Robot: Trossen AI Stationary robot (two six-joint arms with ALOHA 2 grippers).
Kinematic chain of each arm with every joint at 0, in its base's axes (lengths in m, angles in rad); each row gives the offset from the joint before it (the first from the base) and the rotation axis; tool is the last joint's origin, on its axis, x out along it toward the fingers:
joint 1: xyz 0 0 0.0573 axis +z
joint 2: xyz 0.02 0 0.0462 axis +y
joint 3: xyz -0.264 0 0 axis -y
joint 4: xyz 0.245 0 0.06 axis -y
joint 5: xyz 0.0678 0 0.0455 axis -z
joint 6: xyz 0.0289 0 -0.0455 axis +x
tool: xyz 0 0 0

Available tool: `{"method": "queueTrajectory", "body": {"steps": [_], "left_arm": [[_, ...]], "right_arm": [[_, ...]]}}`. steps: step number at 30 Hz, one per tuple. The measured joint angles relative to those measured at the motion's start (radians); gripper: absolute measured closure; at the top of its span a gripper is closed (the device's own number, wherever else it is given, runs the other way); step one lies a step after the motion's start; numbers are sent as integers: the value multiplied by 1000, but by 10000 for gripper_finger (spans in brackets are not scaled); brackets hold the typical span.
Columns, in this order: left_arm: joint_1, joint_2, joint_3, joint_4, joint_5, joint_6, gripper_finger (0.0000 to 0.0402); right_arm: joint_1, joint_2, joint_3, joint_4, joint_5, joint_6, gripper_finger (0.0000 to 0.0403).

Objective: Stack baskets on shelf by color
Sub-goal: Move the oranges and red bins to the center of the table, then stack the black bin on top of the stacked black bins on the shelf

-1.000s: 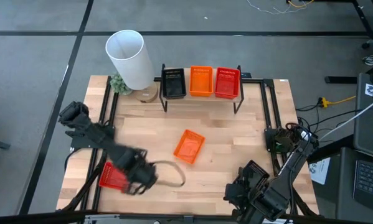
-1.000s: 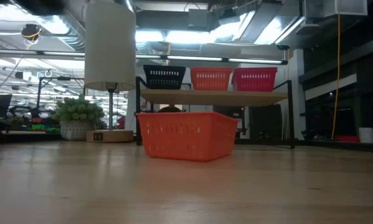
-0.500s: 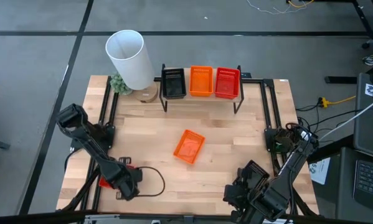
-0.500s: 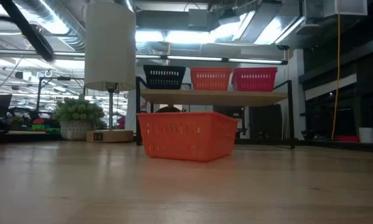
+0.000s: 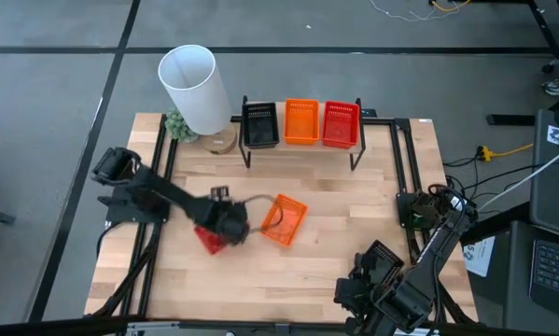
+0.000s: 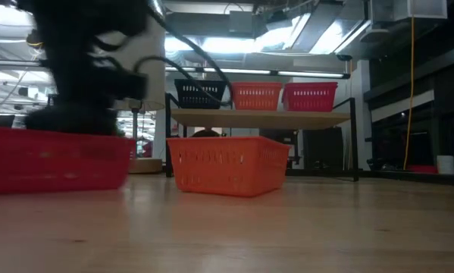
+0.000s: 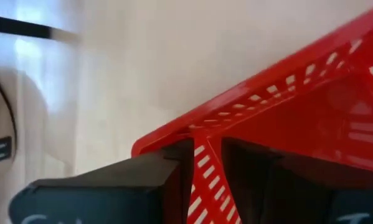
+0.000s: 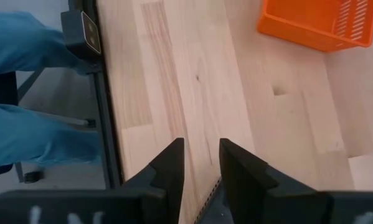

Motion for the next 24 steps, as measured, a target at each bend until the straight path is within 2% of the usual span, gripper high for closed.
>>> {"method": "queueTrajectory", "body": {"steps": [5,11,15,18,22,24], "left_arm": [[95,-24,54,37,7,73,327],[83,-133,218,-52,7,154,327],[37,-212,311,-205,14,105,327],[-15,-261,345,-255,41,39,327],[-111,-337,348,-281,44,-3,327],[-155,-367,348,-290,43,-30,327]], "right_arm": [[0,0,0,3,0,0,302],[0,0,0,-1,-34,78,302],[17,2,0,-12,-138,260,302],[45,2,-31,-12,-158,383,302],[64,3,-147,-24,-189,528,302],[54,3,-219,-17,-275,595,302]]}}
